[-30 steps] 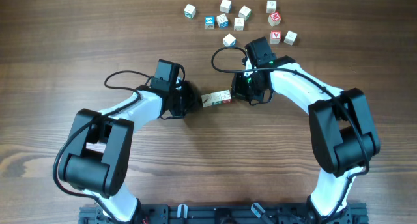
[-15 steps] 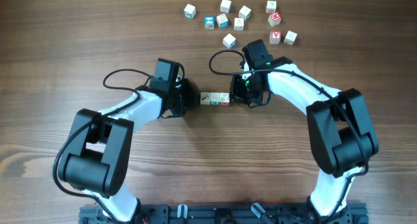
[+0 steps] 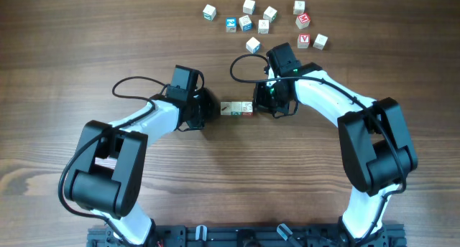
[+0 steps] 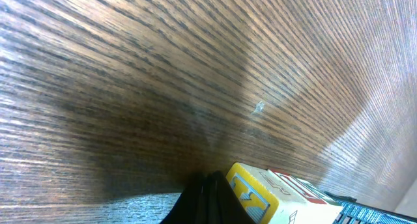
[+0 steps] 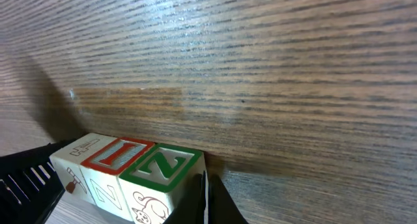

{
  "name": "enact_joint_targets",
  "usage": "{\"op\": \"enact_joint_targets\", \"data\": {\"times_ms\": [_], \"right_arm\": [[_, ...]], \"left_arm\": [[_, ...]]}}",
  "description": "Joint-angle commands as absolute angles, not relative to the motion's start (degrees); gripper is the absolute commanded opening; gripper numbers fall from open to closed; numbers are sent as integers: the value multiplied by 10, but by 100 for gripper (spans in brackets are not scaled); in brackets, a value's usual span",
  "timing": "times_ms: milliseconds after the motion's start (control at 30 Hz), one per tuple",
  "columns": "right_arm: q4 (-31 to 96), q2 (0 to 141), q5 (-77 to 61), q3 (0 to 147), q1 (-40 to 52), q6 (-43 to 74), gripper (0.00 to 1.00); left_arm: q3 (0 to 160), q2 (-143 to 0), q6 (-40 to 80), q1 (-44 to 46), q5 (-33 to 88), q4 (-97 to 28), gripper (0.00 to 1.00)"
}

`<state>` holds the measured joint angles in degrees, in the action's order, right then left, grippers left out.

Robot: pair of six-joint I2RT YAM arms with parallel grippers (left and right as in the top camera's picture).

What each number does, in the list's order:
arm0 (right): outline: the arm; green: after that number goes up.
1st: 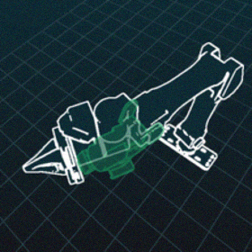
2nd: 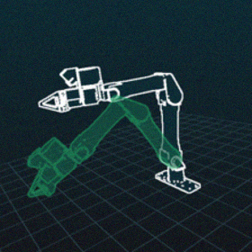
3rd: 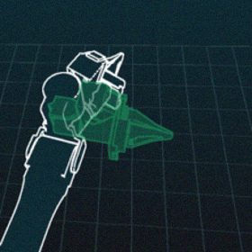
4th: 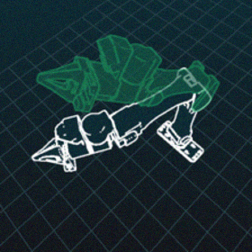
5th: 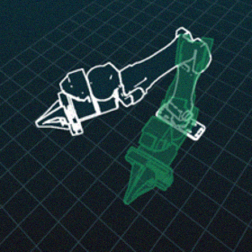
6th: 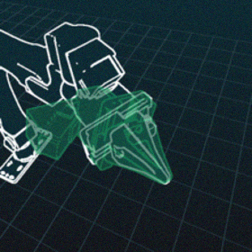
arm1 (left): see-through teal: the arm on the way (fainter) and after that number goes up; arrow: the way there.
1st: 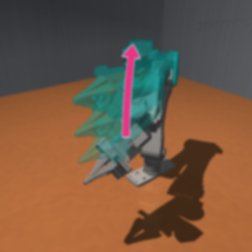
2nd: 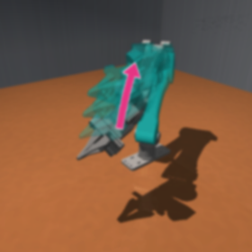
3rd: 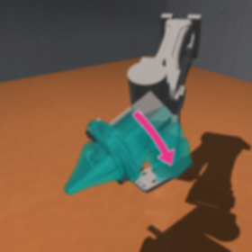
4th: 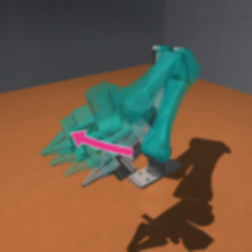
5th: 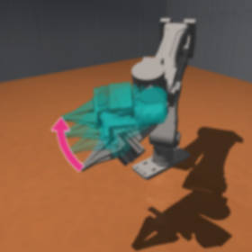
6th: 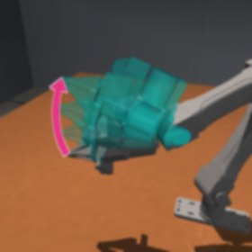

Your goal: Form a horizontal line

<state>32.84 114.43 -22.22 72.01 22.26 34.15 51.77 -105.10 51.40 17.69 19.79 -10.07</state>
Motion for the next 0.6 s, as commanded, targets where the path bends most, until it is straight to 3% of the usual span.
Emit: {"op": "enact_joint_targets", "data": {"times_ms": [0, 333, 567], "right_arm": [[323, 1154, -214, 717, 226, 331, 5], [369, 1154, -114, 719, 177, 327, 5], [476, 1039, -64, 791, 117, 251, 4]], "left_arm": [[513, -1061, 515, 179, 169, -112, 5], [513, -1034, 460, 119, 155, -178, 4], [513, -710, 377, 110, -57, -360, 4]]}}
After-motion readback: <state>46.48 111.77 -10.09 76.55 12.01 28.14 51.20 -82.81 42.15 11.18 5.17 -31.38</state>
